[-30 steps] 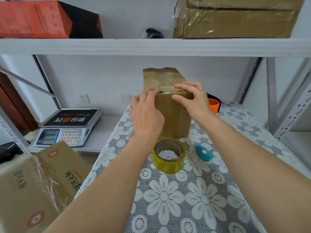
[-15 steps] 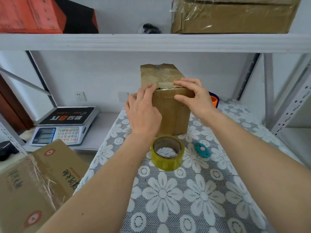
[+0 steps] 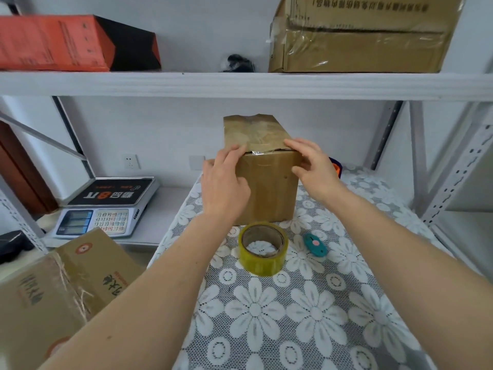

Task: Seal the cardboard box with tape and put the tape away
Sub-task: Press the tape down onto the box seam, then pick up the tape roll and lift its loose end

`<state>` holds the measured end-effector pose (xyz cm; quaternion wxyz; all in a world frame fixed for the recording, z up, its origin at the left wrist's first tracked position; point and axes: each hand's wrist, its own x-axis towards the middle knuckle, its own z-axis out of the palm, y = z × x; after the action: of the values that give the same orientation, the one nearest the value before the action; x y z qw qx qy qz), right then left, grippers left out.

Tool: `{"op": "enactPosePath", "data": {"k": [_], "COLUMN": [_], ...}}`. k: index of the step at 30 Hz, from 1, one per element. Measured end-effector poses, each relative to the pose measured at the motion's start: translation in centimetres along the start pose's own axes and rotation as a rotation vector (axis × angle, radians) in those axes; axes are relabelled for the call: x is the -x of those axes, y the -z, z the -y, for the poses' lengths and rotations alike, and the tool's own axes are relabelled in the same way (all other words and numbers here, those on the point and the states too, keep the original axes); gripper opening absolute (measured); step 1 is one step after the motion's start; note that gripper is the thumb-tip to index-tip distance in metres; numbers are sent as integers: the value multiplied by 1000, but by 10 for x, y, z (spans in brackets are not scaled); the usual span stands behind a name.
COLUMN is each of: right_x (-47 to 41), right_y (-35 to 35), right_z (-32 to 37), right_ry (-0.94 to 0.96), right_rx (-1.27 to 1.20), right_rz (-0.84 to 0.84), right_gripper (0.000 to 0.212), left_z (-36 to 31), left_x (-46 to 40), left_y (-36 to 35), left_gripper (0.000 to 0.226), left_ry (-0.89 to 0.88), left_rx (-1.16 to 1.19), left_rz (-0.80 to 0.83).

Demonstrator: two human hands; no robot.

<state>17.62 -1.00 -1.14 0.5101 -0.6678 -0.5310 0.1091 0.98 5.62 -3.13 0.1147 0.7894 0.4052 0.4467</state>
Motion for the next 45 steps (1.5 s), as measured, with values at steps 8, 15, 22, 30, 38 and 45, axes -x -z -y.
{"op": "enactPosePath", "data": {"k": [8, 15, 22, 30, 38, 45], "right_x": [35, 41, 70, 121, 145, 160], "right_y": [-1, -10, -11, -9, -9, -6], "right_z": [5, 38, 4, -25, -16, 15], "right_ry": [-158, -52, -189, -307, -293, -142], "right_rx": [185, 405, 337, 254, 117, -83], "right_rz": [-229, -161, -32, 145, 175, 3], "right_gripper": [29, 28, 32, 22, 24, 31], "left_z": [-5, -14, 2, 0, -10, -31], "left_x": [28, 39, 81, 101, 103, 109], "left_y": [8, 12, 1, 11, 15, 27], "left_gripper": [25, 37, 23, 29, 15, 15], "left_ry": [46, 65, 30, -39, 64, 540], "left_rx": [52, 117, 60, 36, 3, 757], "left_rz": [-115, 18, 310, 598, 646, 590]}}
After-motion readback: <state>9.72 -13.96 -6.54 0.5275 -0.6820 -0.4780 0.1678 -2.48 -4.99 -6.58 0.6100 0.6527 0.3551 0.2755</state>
